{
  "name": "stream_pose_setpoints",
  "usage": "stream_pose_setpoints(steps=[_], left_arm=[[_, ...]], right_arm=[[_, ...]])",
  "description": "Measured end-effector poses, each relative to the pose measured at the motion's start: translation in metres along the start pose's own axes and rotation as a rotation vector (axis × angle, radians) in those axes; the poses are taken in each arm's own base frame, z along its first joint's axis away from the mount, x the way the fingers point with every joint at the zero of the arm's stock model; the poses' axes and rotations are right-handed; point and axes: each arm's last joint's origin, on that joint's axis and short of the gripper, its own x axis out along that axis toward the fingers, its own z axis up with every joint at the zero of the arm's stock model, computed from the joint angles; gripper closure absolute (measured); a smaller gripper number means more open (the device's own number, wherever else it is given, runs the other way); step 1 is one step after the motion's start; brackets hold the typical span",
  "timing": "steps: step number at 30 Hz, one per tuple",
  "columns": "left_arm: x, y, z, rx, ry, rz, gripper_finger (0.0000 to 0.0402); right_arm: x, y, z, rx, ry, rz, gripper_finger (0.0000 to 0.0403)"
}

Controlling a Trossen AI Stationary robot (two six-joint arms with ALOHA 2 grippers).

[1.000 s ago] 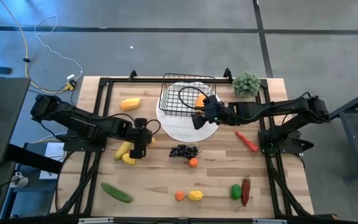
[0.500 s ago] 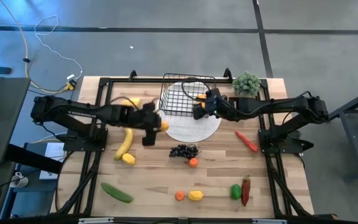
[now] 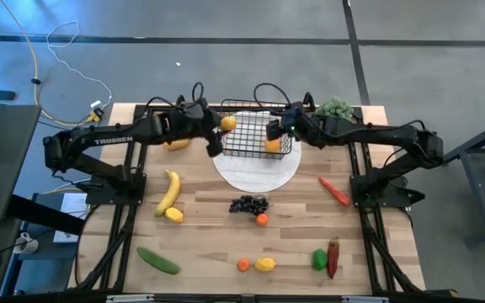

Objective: Build produce basket
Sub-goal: Put the top left lemon into the mesh basket

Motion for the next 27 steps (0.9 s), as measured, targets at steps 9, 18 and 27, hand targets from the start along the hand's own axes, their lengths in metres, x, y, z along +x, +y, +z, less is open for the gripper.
stream_pose_setpoints(steps=[9,18,27], left_arm=[[0.038,0.021,-0.010,-0.045,-0.018,0.051,0.0222],[0.071,0.018,-0.028,-0.045,0.038,0.039,0.0205],[0.089,0.016,-0.043,-0.041,0.117,0.098,0.0179]], right_arm=[[0.012,-0.019,0.014,0.006,-0.007,-0.054,0.0119],[0.016,-0.028,0.021,0.055,-0.013,-0.082,0.0119],[0.017,-0.031,0.018,0.018,0.033,-0.084,0.0119]])
